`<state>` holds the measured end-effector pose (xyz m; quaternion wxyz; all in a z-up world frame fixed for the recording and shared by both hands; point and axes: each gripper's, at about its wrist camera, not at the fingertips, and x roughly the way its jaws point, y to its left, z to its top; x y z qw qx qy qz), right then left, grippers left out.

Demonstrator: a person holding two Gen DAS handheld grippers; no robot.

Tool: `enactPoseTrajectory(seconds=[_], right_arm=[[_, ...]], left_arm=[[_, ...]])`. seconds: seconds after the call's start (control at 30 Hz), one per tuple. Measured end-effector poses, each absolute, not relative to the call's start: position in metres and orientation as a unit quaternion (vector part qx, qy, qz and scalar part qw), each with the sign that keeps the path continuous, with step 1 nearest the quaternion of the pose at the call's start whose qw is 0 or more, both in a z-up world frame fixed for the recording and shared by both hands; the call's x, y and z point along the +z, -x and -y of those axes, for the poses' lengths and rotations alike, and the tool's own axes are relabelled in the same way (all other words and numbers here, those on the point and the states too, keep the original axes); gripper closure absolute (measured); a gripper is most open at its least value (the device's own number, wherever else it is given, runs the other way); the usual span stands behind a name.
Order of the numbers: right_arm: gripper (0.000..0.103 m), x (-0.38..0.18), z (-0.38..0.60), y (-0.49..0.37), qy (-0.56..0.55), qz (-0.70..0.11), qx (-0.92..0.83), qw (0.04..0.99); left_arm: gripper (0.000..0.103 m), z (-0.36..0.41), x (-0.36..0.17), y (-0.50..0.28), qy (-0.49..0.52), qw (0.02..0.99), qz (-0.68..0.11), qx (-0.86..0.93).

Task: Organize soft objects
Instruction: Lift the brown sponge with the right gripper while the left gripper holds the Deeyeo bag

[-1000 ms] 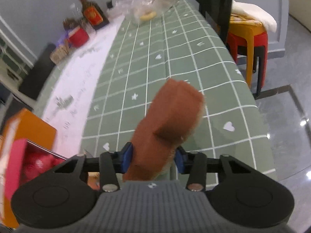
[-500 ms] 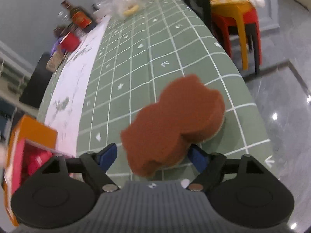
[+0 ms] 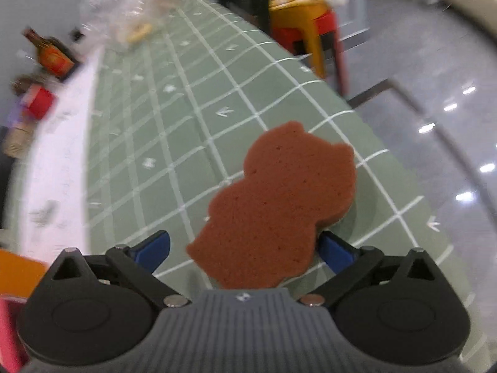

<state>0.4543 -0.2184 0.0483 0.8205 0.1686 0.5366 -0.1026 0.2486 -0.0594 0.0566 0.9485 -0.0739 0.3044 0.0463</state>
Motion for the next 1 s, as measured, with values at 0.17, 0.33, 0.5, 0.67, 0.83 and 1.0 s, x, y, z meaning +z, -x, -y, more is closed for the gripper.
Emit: enactPoseTrajectory(seconds=[0.17, 0.33, 0.5, 0.67, 0.83, 1.0], right_arm=[[0.002, 0.037, 0.187, -0.459, -0.072, -0.534, -0.161, 0.827], [0.023, 0.045, 0.186, -0.441, -0.052, -0.498, -0.140, 0.854], [0.024, 0.046, 0.200, -0.424, -0.054, -0.495, -0.092, 0.863], [0.024, 0.056, 0.211, -0.401, -0.054, -0.490, -0.049, 0.868], [0.024, 0.091, 0.215, -0.376, -0.069, -0.440, -0.019, 0.895], [0.024, 0.144, 0.201, -0.350, -0.098, -0.366, 0.053, 0.924]], left_arm=[[0.050, 0.051, 0.055, -0.245, 0.083, 0.945, -0.314, 0.043], [0.050, 0.050, 0.055, -0.240, 0.070, 0.946, -0.315, 0.030], [0.050, 0.058, 0.060, -0.228, 0.055, 0.954, -0.293, -0.013], [0.050, 0.059, 0.076, -0.215, 0.069, 0.957, -0.275, -0.053], [0.050, 0.050, 0.103, -0.200, 0.076, 0.965, -0.243, -0.071], [0.050, 0.029, 0.139, -0.185, 0.058, 0.977, -0.204, -0.038]])
